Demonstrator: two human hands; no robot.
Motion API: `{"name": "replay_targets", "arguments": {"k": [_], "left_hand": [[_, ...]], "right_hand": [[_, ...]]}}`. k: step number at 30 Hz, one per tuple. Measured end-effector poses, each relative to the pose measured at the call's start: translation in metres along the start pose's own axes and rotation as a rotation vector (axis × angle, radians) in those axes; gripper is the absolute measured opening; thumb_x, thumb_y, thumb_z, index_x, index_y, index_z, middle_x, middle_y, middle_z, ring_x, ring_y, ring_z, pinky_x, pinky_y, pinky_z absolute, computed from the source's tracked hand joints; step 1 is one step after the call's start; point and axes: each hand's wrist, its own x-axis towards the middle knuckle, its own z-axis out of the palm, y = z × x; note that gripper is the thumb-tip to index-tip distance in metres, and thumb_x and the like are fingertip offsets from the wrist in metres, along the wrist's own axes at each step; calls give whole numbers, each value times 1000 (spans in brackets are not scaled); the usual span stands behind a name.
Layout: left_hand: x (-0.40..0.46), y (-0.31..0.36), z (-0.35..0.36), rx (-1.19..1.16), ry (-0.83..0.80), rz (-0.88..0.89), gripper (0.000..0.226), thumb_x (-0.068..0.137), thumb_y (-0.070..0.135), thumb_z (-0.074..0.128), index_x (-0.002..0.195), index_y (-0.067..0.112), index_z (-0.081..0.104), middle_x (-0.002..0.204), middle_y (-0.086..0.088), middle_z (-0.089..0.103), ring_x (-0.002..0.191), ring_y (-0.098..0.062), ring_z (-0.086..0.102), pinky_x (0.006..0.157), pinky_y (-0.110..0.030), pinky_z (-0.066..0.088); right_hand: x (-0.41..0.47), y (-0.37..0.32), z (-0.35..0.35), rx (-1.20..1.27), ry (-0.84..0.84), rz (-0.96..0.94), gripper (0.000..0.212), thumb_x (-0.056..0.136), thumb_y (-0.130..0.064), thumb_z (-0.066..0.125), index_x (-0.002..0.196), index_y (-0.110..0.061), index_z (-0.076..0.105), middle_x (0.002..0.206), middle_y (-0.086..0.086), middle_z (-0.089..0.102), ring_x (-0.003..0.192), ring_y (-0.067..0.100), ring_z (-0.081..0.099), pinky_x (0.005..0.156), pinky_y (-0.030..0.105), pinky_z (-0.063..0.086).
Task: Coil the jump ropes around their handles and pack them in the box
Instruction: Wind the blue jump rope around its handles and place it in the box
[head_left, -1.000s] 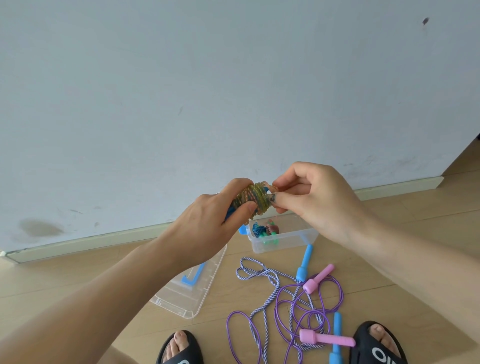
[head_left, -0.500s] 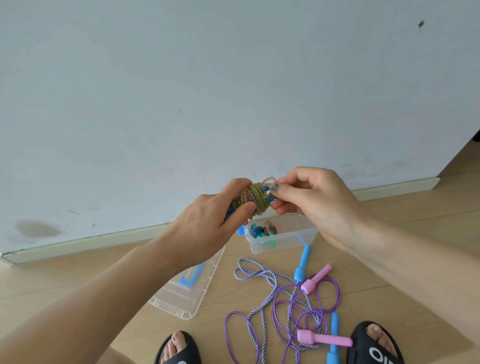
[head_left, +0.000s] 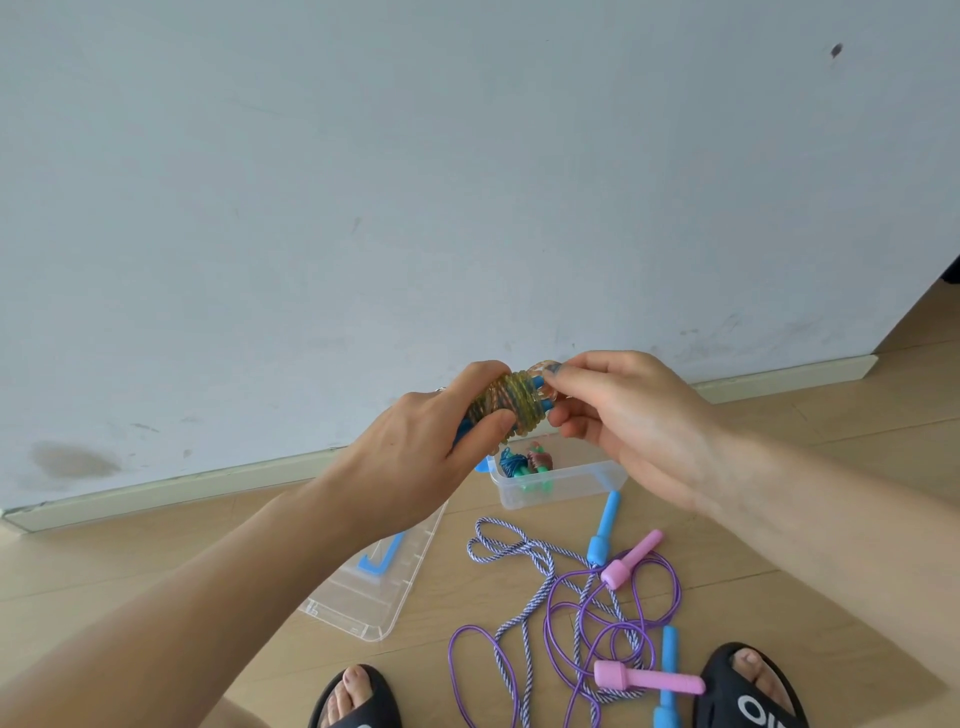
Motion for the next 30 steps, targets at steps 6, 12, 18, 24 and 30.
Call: {"name": "replay_targets", "arguments": {"k": [6, 12, 18, 24, 30], "left_hand": [[0, 0, -3, -31, -2, 19, 33, 98, 50, 37, 129, 40, 38, 74, 2, 65, 68, -20, 59, 66, -37, 49], [0, 1, -4, 73, 32, 62, 36, 99, 51, 35, 133, 39, 33, 78, 3, 61, 67, -17, 54, 63, -32, 46], [-3, -2, -6, 9, 29, 45, 34, 98, 52, 35, 130, 41, 34, 78, -1, 66, 67, -20, 58, 63, -36, 48], [-2, -2, -4, 43, 15, 44, 34, 99, 51, 36, 131, 40, 34, 78, 1, 64, 65, -17, 55, 60, -28, 44], [1, -2, -2, 51, 34, 43, 35, 98, 51, 36, 132, 40, 34, 72, 3, 59, 62, -16, 53, 55, -23, 39]], "right_hand": [[-1, -1, -3, 50, -71, 70, 33, 97, -22, 60, 106, 8, 65, 85, 12, 55, 72, 21, 45, 64, 32, 33], [-5, -4, 0, 159, -82, 89, 17, 99, -17, 57, 97, -4, 67, 79, 7, 55, 63, 14, 43, 57, 28, 33], [-7, -2, -6, -114, -89, -47, 20, 96, -23, 61, 96, -8, 74, 84, 10, 55, 76, 22, 52, 74, 43, 42], [-5, 2, -3, -228, -24, -75, 20, 97, -23, 57, 93, -12, 74, 75, 5, 57, 69, 18, 56, 75, 46, 50], [-8, 0, 3, 56, -26, 13, 20, 100, -13, 54, 94, -4, 71, 79, 10, 49, 63, 14, 47, 70, 36, 37]]}}
